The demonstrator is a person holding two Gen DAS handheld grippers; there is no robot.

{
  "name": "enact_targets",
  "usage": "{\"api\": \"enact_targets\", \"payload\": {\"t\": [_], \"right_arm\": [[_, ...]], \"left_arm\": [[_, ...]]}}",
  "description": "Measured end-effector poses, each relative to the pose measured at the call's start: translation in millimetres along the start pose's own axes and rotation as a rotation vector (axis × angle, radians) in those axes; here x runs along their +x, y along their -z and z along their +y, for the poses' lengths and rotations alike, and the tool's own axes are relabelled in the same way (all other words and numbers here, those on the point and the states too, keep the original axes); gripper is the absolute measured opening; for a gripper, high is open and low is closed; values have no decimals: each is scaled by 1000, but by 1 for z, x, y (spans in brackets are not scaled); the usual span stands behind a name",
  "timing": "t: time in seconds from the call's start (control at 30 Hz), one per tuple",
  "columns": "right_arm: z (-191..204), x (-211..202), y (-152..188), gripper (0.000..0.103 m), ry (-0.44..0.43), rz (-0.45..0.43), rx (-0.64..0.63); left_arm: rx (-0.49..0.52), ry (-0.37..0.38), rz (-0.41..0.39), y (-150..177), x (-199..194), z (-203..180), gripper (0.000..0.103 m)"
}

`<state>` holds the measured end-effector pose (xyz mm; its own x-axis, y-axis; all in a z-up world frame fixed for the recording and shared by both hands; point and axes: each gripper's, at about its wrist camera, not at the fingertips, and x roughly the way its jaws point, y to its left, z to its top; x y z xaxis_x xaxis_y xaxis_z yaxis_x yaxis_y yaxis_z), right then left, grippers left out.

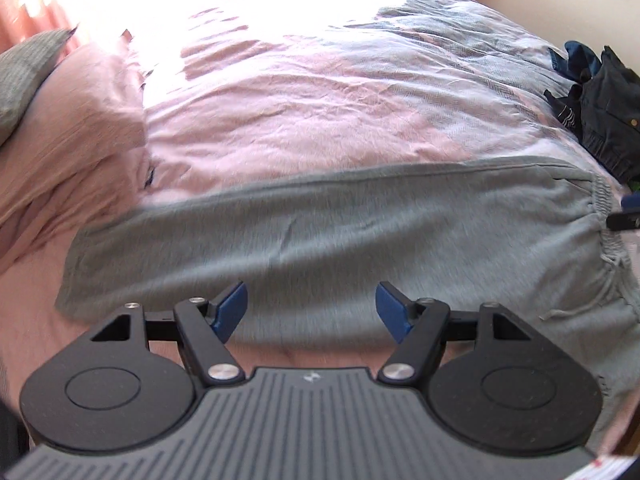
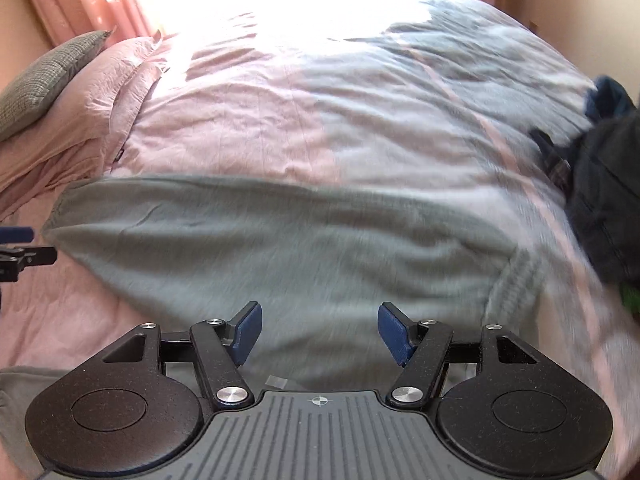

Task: Organize objects
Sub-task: 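Move both grippers to the edge of one sweatpants leg and close them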

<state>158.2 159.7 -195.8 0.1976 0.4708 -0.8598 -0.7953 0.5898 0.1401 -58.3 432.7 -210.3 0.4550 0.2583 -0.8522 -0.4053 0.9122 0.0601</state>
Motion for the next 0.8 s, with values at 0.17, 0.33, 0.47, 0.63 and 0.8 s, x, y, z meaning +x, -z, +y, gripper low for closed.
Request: {"api": "enact_targets", "payload": {"t": [0.17, 0.33, 0.47, 0.63, 0.8], "right_arm": [[-37, 52, -39, 62, -47, -28, -110], [-65, 108, -68, 62, -50, -27, -218], [-80, 143, -82, 62, -70, 3, -279], [-86, 177, -86, 62, -85, 63, -337], [-90, 200, -86, 43, -92, 103, -309]], "left_arm": [[138, 24, -34, -32, 69, 6, 64], [298, 64, -38, -58, 130, 12, 60], [418, 90, 2, -68, 169, 25, 58], [522, 94, 71, -72, 211, 45, 55], [581, 134, 97, -67, 231, 47, 49]]}}
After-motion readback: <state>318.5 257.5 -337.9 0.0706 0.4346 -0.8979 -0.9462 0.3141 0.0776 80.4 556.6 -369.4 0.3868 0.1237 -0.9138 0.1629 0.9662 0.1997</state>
